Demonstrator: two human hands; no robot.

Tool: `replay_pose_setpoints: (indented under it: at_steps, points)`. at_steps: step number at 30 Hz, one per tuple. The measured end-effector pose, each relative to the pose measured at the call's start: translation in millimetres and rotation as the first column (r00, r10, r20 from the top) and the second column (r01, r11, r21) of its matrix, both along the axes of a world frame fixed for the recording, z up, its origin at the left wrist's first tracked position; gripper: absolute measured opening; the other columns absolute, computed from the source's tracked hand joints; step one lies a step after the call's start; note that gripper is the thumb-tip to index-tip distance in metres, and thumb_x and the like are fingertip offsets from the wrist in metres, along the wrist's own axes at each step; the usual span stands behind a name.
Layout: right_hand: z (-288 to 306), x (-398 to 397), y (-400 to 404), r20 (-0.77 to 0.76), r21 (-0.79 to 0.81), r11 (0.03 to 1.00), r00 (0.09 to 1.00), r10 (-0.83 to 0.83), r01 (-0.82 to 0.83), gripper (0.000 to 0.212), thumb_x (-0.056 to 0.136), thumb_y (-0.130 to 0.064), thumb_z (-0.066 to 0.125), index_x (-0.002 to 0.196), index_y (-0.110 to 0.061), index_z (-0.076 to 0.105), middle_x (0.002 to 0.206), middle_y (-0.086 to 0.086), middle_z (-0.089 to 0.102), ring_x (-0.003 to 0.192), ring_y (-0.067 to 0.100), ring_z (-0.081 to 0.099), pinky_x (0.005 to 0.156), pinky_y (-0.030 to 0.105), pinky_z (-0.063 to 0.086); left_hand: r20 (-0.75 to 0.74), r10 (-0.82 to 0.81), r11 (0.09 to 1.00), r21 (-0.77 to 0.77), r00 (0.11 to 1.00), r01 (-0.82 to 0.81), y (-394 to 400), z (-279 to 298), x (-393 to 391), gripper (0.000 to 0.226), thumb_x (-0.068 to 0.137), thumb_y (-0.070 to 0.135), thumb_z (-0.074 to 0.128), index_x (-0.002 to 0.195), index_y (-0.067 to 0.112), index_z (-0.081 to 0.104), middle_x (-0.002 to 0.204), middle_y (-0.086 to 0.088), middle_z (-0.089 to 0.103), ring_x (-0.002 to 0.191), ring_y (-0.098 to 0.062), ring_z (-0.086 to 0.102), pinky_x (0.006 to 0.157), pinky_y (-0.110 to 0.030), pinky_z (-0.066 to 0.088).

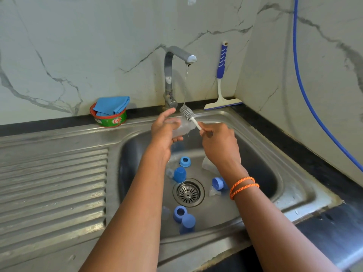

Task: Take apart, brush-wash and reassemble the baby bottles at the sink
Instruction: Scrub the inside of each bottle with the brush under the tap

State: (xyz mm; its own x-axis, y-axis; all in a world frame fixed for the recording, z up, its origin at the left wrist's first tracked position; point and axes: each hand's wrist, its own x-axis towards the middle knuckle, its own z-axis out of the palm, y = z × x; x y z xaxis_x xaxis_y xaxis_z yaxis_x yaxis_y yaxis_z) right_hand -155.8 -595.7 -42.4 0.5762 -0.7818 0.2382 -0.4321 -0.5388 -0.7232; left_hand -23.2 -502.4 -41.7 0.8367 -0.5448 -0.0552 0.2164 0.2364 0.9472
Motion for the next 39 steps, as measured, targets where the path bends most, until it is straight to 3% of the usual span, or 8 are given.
replay_pose_setpoints:
  at_steps: [6, 11, 19, 22, 25, 30, 35, 39]
  points:
    - [1.9, -0.9, -8.1, 0.064, 0.031, 0.999, 0.998, 0.009, -0.011, 0.029, 0.105, -0.033, 0.055, 0.126, -0.035, 0.075, 0.09, 0.007, 0.067, 0.068, 0.02, 0.052, 0.063, 0.034, 0.044, 0.011, -0.007, 0.999, -0.047, 1.0, 0.008, -0.1, -1.5, 0.4, 0.052, 0.083, -0.005, 0.074, 0.122, 0.029, 0.07, 0.13, -0.005, 0.064, 0.113, -0.028, 0.067, 0.079, -0.031, 0.059]
    - [9.5, -8.5, -5.6, 0.084, 0.073, 0.993, 0.993, 0.084, -0.09, 0.027, 0.104, -0.026, 0.062, 0.122, -0.037, 0.078, 0.086, 0.005, 0.074, 0.065, 0.017, 0.053, 0.062, 0.041, 0.052, -0.253, 0.188, 0.96, -0.156, 0.949, -0.232, -1.8, -10.4, 14.5, 0.057, 0.081, -0.002, 0.08, 0.13, 0.021, 0.063, 0.128, -0.011, 0.066, 0.107, -0.029, 0.069, 0.075, -0.029, 0.057]
    - [18.7, -19.1, -19.4, 0.032, 0.016, 0.994, 0.994, 0.104, -0.105, 0.028, 0.103, -0.026, 0.065, 0.125, -0.039, 0.077, 0.094, -0.001, 0.078, 0.08, 0.019, 0.068, 0.071, 0.036, 0.056, -0.566, 0.101, 0.898, -0.303, 0.818, -0.32, -13.6, -10.2, 1.6, 0.036, 0.094, 0.021, 0.076, 0.121, 0.007, 0.056, 0.118, -0.019, 0.065, 0.105, -0.031, 0.069, 0.097, -0.042, 0.06]
    - [26.8, -26.4, -27.9, 0.005, 0.021, 0.985, 0.985, 0.172, -0.172, 0.03, 0.101, -0.02, 0.067, 0.124, -0.037, 0.078, 0.058, -0.022, 0.063, 0.056, -0.004, 0.054, 0.052, 0.01, 0.04, -0.574, 0.095, 0.896, -0.307, 0.814, -0.321, -14.7, -10.5, 2.3, 0.035, 0.096, 0.023, 0.074, 0.12, 0.006, 0.056, 0.114, -0.019, 0.065, 0.106, -0.032, 0.069, 0.098, -0.043, 0.059]
    - [31.2, -33.9, -33.3, -0.035, -0.025, 0.978, 0.978, 0.207, -0.208, 0.032, 0.099, -0.019, 0.07, 0.123, -0.038, 0.078, 0.048, -0.027, 0.053, 0.051, -0.003, 0.049, 0.05, 0.01, 0.036, -0.567, 0.107, 0.909, -0.276, 0.817, -0.311, -14.5, -12.7, 5.1, 0.048, 0.096, 0.027, 0.073, 0.133, 0.007, 0.051, 0.114, -0.02, 0.065, 0.112, -0.037, 0.07, 0.099, -0.05, 0.058]
    - [37.8, -35.3, -26.4, -0.17, -0.223, 0.948, 0.967, 0.192, -0.227, 0.029, 0.099, -0.028, 0.069, 0.123, -0.044, 0.076, 0.06, -0.01, 0.052, 0.061, 0.013, 0.047, 0.057, 0.033, 0.037, -0.562, 0.107, 0.924, -0.248, 0.82, -0.29, -11.3, -12.7, 11.0, 0.053, 0.094, 0.033, 0.075, 0.133, 0.009, 0.048, 0.121, -0.024, 0.063, 0.1, -0.041, 0.073, 0.087, -0.06, 0.061]
    - [32.0, -29.1, -24.5, -0.143, -0.32, 0.943, 0.989, 0.046, -0.09, 0.03, 0.098, -0.04, 0.069, 0.125, -0.05, 0.074, 0.1, -0.001, 0.072, 0.091, 0.027, 0.064, 0.069, 0.033, 0.042, -0.586, 0.089, 0.926, -0.25, 0.805, -0.284, -10.7, -10.2, 7.6, 0.056, 0.089, 0.028, 0.082, 0.13, 0.007, 0.051, 0.12, -0.024, 0.062, 0.099, -0.039, 0.071, 0.083, -0.055, 0.063]
    - [29.1, -27.1, -25.3, -0.156, -0.333, 0.943, 0.987, -0.049, -0.005, 0.025, 0.097, -0.035, 0.072, 0.121, -0.041, 0.078, 0.108, 0.004, 0.072, 0.094, 0.029, 0.067, 0.072, 0.034, 0.047, -0.544, 0.118, 0.93, -0.232, 0.831, -0.284, -12.2, -10.1, 5.1, 0.057, 0.087, 0.026, 0.083, 0.131, 0.009, 0.051, 0.122, -0.022, 0.063, 0.099, -0.036, 0.072, 0.076, -0.048, 0.066]
